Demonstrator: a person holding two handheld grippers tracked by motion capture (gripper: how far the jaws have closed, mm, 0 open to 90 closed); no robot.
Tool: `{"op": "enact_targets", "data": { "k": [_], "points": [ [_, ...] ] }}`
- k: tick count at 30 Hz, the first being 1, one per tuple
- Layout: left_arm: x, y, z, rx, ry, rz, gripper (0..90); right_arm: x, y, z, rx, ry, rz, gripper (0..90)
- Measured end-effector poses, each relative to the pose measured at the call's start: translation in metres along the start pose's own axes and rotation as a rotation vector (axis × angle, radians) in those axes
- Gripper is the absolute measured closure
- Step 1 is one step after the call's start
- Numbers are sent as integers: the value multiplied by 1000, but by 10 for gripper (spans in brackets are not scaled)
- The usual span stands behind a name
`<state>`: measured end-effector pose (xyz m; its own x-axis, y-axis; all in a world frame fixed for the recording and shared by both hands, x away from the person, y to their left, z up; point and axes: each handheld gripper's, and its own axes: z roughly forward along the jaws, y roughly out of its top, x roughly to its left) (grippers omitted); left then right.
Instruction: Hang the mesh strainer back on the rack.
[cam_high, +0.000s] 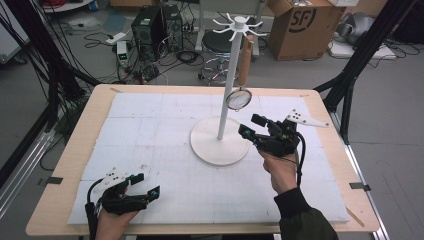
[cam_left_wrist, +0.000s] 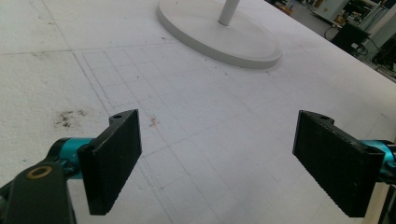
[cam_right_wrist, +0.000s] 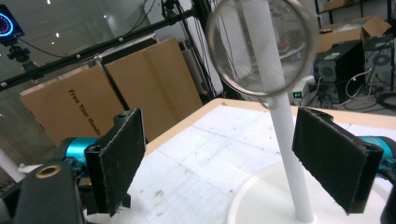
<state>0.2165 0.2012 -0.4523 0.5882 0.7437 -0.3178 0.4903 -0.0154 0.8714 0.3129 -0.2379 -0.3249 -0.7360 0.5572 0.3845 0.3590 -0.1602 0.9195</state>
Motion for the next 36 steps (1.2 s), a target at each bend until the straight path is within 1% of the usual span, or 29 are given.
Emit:
{"op": "enact_targets", "data": {
  "k": [6,10,11,12,13,16,21,24,26,28,31,36],
  "points": [
    [-1,1,1,-5,-10,3,160,-3,-10,-6,5,-9,9,165],
    [-1,2,1,-12,-11,7,160,-7,-18,-11,19,-29,13,163],
    [-1,2,1,-16,-16,5,160,-8,-20,-12,24,-29,24,163],
    [0,2,1,-20,-17,10,160,-10,-23,-14,29,-31,22,163],
    [-1,2,0,-27,-19,4,157,-10,-25,-15,37,-36,23,163],
    [-1,3,0,-38,-26,9,152,-13,-34,-19,54,-48,25,163],
    [-2,3,1,-35,-27,14,150,-16,-51,-26,67,-58,46,163],
    [-2,3,2,-37,-27,12,147,-17,-60,-30,90,-73,40,163],
    [-2,3,2,-37,-31,11,146,-18,-65,-31,106,-86,21,157],
    [-2,3,3,-36,-32,12,146,-19,-69,-33,123,-94,14,157],
    [-1,3,3,-31,-31,11,146,-22,-76,-37,145,-100,13,157],
    [-1,4,3,-48,-30,5,146,-25,-87,-44,168,-120,0,157]
  ]
}}
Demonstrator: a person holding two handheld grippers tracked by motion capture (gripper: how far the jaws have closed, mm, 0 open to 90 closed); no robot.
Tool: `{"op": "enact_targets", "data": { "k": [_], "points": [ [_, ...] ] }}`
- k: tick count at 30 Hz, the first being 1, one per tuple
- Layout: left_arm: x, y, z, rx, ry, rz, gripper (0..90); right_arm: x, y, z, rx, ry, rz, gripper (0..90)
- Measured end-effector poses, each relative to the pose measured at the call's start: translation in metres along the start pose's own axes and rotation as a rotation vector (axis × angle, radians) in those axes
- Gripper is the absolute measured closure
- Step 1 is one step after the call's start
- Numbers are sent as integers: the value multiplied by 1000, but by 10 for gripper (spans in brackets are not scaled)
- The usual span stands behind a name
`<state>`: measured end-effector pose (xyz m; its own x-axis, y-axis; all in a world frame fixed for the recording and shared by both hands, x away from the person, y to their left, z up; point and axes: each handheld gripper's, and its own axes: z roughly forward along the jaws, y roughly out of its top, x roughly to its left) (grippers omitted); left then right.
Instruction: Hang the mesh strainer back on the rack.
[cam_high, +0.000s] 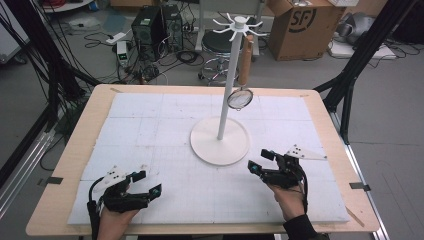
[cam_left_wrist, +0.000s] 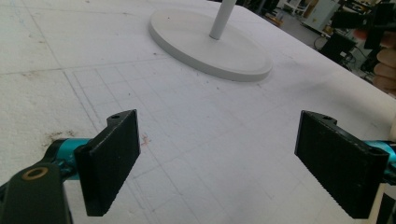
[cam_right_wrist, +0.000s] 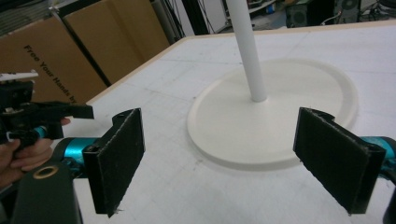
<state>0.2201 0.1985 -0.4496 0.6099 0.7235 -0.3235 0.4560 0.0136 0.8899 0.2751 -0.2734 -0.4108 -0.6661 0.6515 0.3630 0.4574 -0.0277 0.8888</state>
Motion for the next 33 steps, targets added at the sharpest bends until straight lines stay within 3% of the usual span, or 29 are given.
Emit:
{"op": "enact_targets", "data": {
  "k": [10,16,29,33],
  "points": [
    [-2,10,10,-42,-9,16,146,-4,-13,-6,11,-16,-16,157],
    [-9,15,21,-46,-24,76,146,-7,-17,-7,14,-23,-15,157],
    [-5,21,15,-105,-27,74,146,-11,-28,-17,21,-35,-14,156],
    [-4,20,14,-102,-26,70,146,-9,-28,-18,19,-36,-19,156]
  ]
}}
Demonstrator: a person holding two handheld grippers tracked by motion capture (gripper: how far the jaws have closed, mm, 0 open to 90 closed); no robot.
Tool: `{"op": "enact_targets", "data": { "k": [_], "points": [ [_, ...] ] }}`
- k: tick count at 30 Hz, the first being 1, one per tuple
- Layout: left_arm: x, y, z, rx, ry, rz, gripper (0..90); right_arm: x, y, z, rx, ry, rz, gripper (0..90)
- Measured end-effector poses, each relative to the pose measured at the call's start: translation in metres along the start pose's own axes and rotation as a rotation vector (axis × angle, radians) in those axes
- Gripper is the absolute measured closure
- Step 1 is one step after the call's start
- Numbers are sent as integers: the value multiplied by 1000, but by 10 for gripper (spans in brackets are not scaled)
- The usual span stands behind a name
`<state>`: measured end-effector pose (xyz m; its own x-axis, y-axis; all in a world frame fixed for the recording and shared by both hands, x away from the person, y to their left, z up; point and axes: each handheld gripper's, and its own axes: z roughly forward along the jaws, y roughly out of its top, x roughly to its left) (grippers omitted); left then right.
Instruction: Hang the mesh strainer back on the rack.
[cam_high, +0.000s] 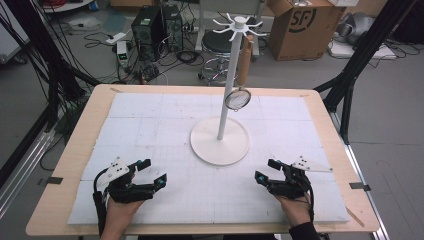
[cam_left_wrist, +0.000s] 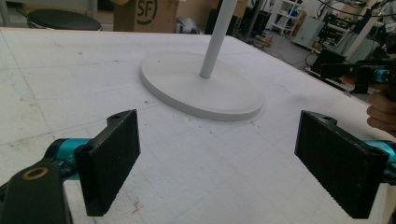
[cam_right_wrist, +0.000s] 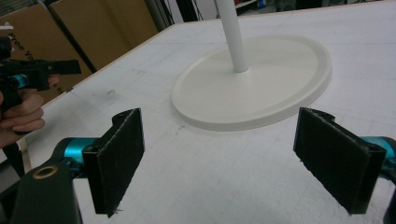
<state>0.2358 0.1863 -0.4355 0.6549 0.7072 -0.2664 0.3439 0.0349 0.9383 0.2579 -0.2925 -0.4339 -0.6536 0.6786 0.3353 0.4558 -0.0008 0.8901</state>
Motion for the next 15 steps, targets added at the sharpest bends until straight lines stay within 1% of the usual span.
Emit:
{"op": "enact_targets", "data": {
  "k": [4,7,10,11,12,14,15],
  "points": [
    [0,-1,0,7,4,0,146,2,-1,1,6,-3,-13,155],
    [0,-2,1,14,3,8,146,3,-2,2,11,-2,-10,154],
    [0,-3,1,15,5,8,146,3,-3,2,11,-6,-7,154],
    [0,-3,1,15,5,8,146,2,-3,2,6,-11,-14,154],
    [0,-3,1,17,7,8,146,2,-3,1,6,-7,-5,154],
    [1,-3,1,16,8,5,146,1,-2,1,-1,-13,-12,154],
    [1,-3,1,19,9,5,146,2,-2,1,2,-12,-5,154]
  ]
}}
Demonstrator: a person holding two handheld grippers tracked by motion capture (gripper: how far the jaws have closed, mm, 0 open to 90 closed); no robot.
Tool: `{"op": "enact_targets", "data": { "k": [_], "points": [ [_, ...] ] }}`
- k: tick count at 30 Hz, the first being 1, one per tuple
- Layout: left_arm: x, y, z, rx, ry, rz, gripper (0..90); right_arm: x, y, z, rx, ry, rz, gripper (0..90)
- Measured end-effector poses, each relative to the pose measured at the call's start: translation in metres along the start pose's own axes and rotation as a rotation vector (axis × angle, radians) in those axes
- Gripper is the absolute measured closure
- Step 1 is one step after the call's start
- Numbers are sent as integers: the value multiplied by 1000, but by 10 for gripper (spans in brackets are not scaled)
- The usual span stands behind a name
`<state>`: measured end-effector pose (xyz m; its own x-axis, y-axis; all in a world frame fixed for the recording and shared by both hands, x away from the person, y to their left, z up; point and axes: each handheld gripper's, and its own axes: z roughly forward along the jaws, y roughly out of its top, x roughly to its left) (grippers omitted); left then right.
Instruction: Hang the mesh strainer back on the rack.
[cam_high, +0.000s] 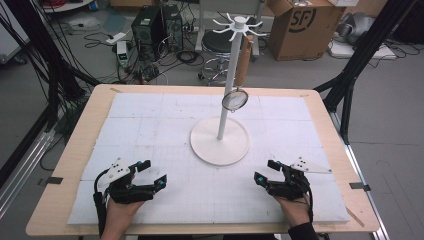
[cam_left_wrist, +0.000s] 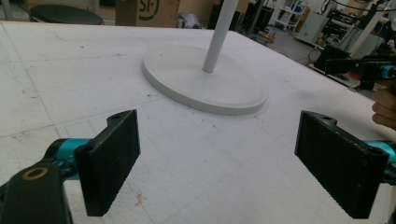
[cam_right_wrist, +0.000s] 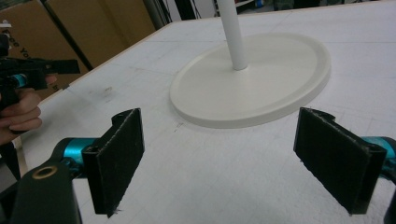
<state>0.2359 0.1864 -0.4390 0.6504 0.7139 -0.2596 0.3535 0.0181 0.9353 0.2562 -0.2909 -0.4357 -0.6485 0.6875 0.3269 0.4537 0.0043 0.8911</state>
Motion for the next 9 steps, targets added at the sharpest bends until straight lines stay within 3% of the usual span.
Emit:
{"op": "enact_targets", "data": {
  "k": [9],
  "points": [
    [1,-1,0,8,-3,-4,146,-1,1,-1,-13,-9,2,152]
  ]
}}
